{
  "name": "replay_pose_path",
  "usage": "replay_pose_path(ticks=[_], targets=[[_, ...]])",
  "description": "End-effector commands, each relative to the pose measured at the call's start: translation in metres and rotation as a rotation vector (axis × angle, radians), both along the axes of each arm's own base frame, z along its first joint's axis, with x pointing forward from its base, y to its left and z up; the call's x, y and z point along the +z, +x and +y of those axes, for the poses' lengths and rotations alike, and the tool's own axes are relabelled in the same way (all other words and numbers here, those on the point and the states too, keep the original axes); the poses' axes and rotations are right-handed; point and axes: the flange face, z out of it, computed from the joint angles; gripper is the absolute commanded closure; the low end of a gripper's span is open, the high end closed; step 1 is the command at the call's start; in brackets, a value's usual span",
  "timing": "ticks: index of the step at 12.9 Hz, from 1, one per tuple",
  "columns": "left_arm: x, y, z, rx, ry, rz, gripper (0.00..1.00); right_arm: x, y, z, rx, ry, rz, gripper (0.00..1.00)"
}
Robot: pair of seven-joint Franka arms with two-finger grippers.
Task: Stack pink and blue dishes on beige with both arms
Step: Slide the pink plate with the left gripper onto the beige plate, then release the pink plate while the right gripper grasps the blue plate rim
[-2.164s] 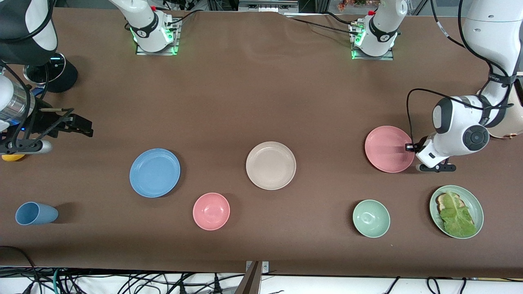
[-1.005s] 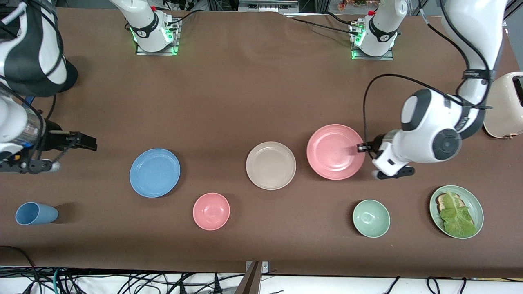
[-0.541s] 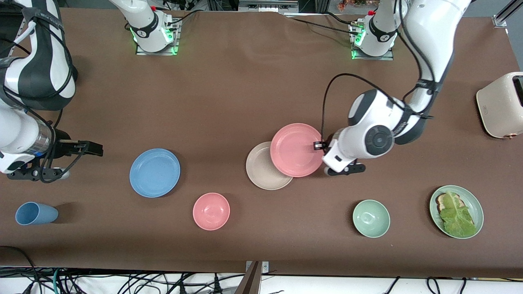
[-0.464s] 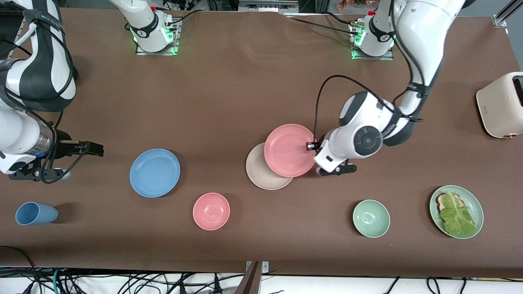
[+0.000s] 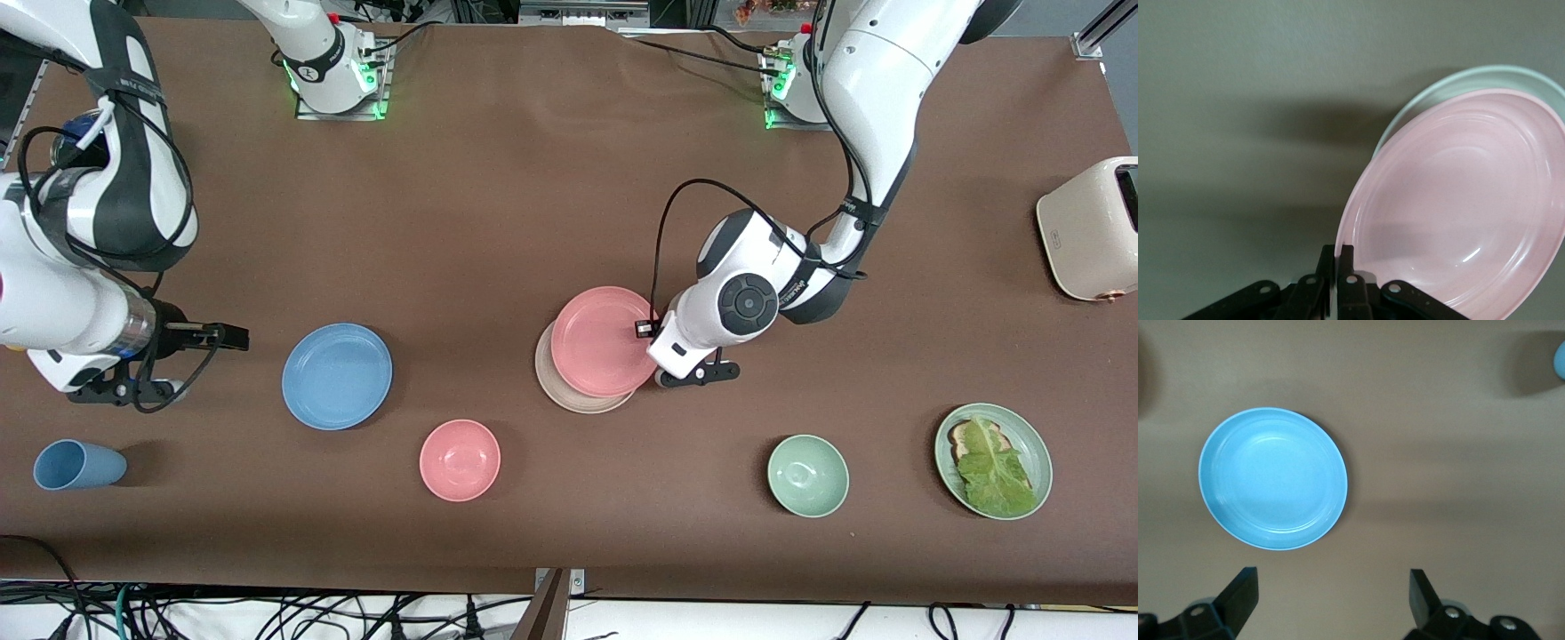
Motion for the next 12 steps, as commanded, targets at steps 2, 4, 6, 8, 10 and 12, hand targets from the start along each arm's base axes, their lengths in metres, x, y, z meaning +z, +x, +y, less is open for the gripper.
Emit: replay_pose_path(ticks=[2,4,6,8,10,12], targets=[[-0.003,0.018,-0.007,0.054,0.023,-0.030,1.00,-0.039,-0.003,-0.002,0.014,0.019,0.006,0.00],[-0.004,0.022,-0.015,0.068,0.017,-0.036,1.00,-0.069,-0.005,-0.002,0.016,0.018,0.033,0.00],[-0.001,0.028,-0.010,0.090,0.010,-0.037,0.29,-0.094,-0.005,-0.003,0.013,0.019,0.040,0.01],[0.007,0.029,-0.010,0.091,0.007,-0.048,0.00,-0.121,-0.004,-0.003,0.013,0.020,0.030,0.02],[0.015,0.030,-0.009,0.110,0.013,-0.057,0.00,-0.140,-0.007,-0.005,0.010,0.020,0.012,0.07],[0.023,0.036,0.004,0.127,0.013,-0.064,0.00,-0.150,-0.007,-0.005,0.010,0.020,0.012,0.14]])
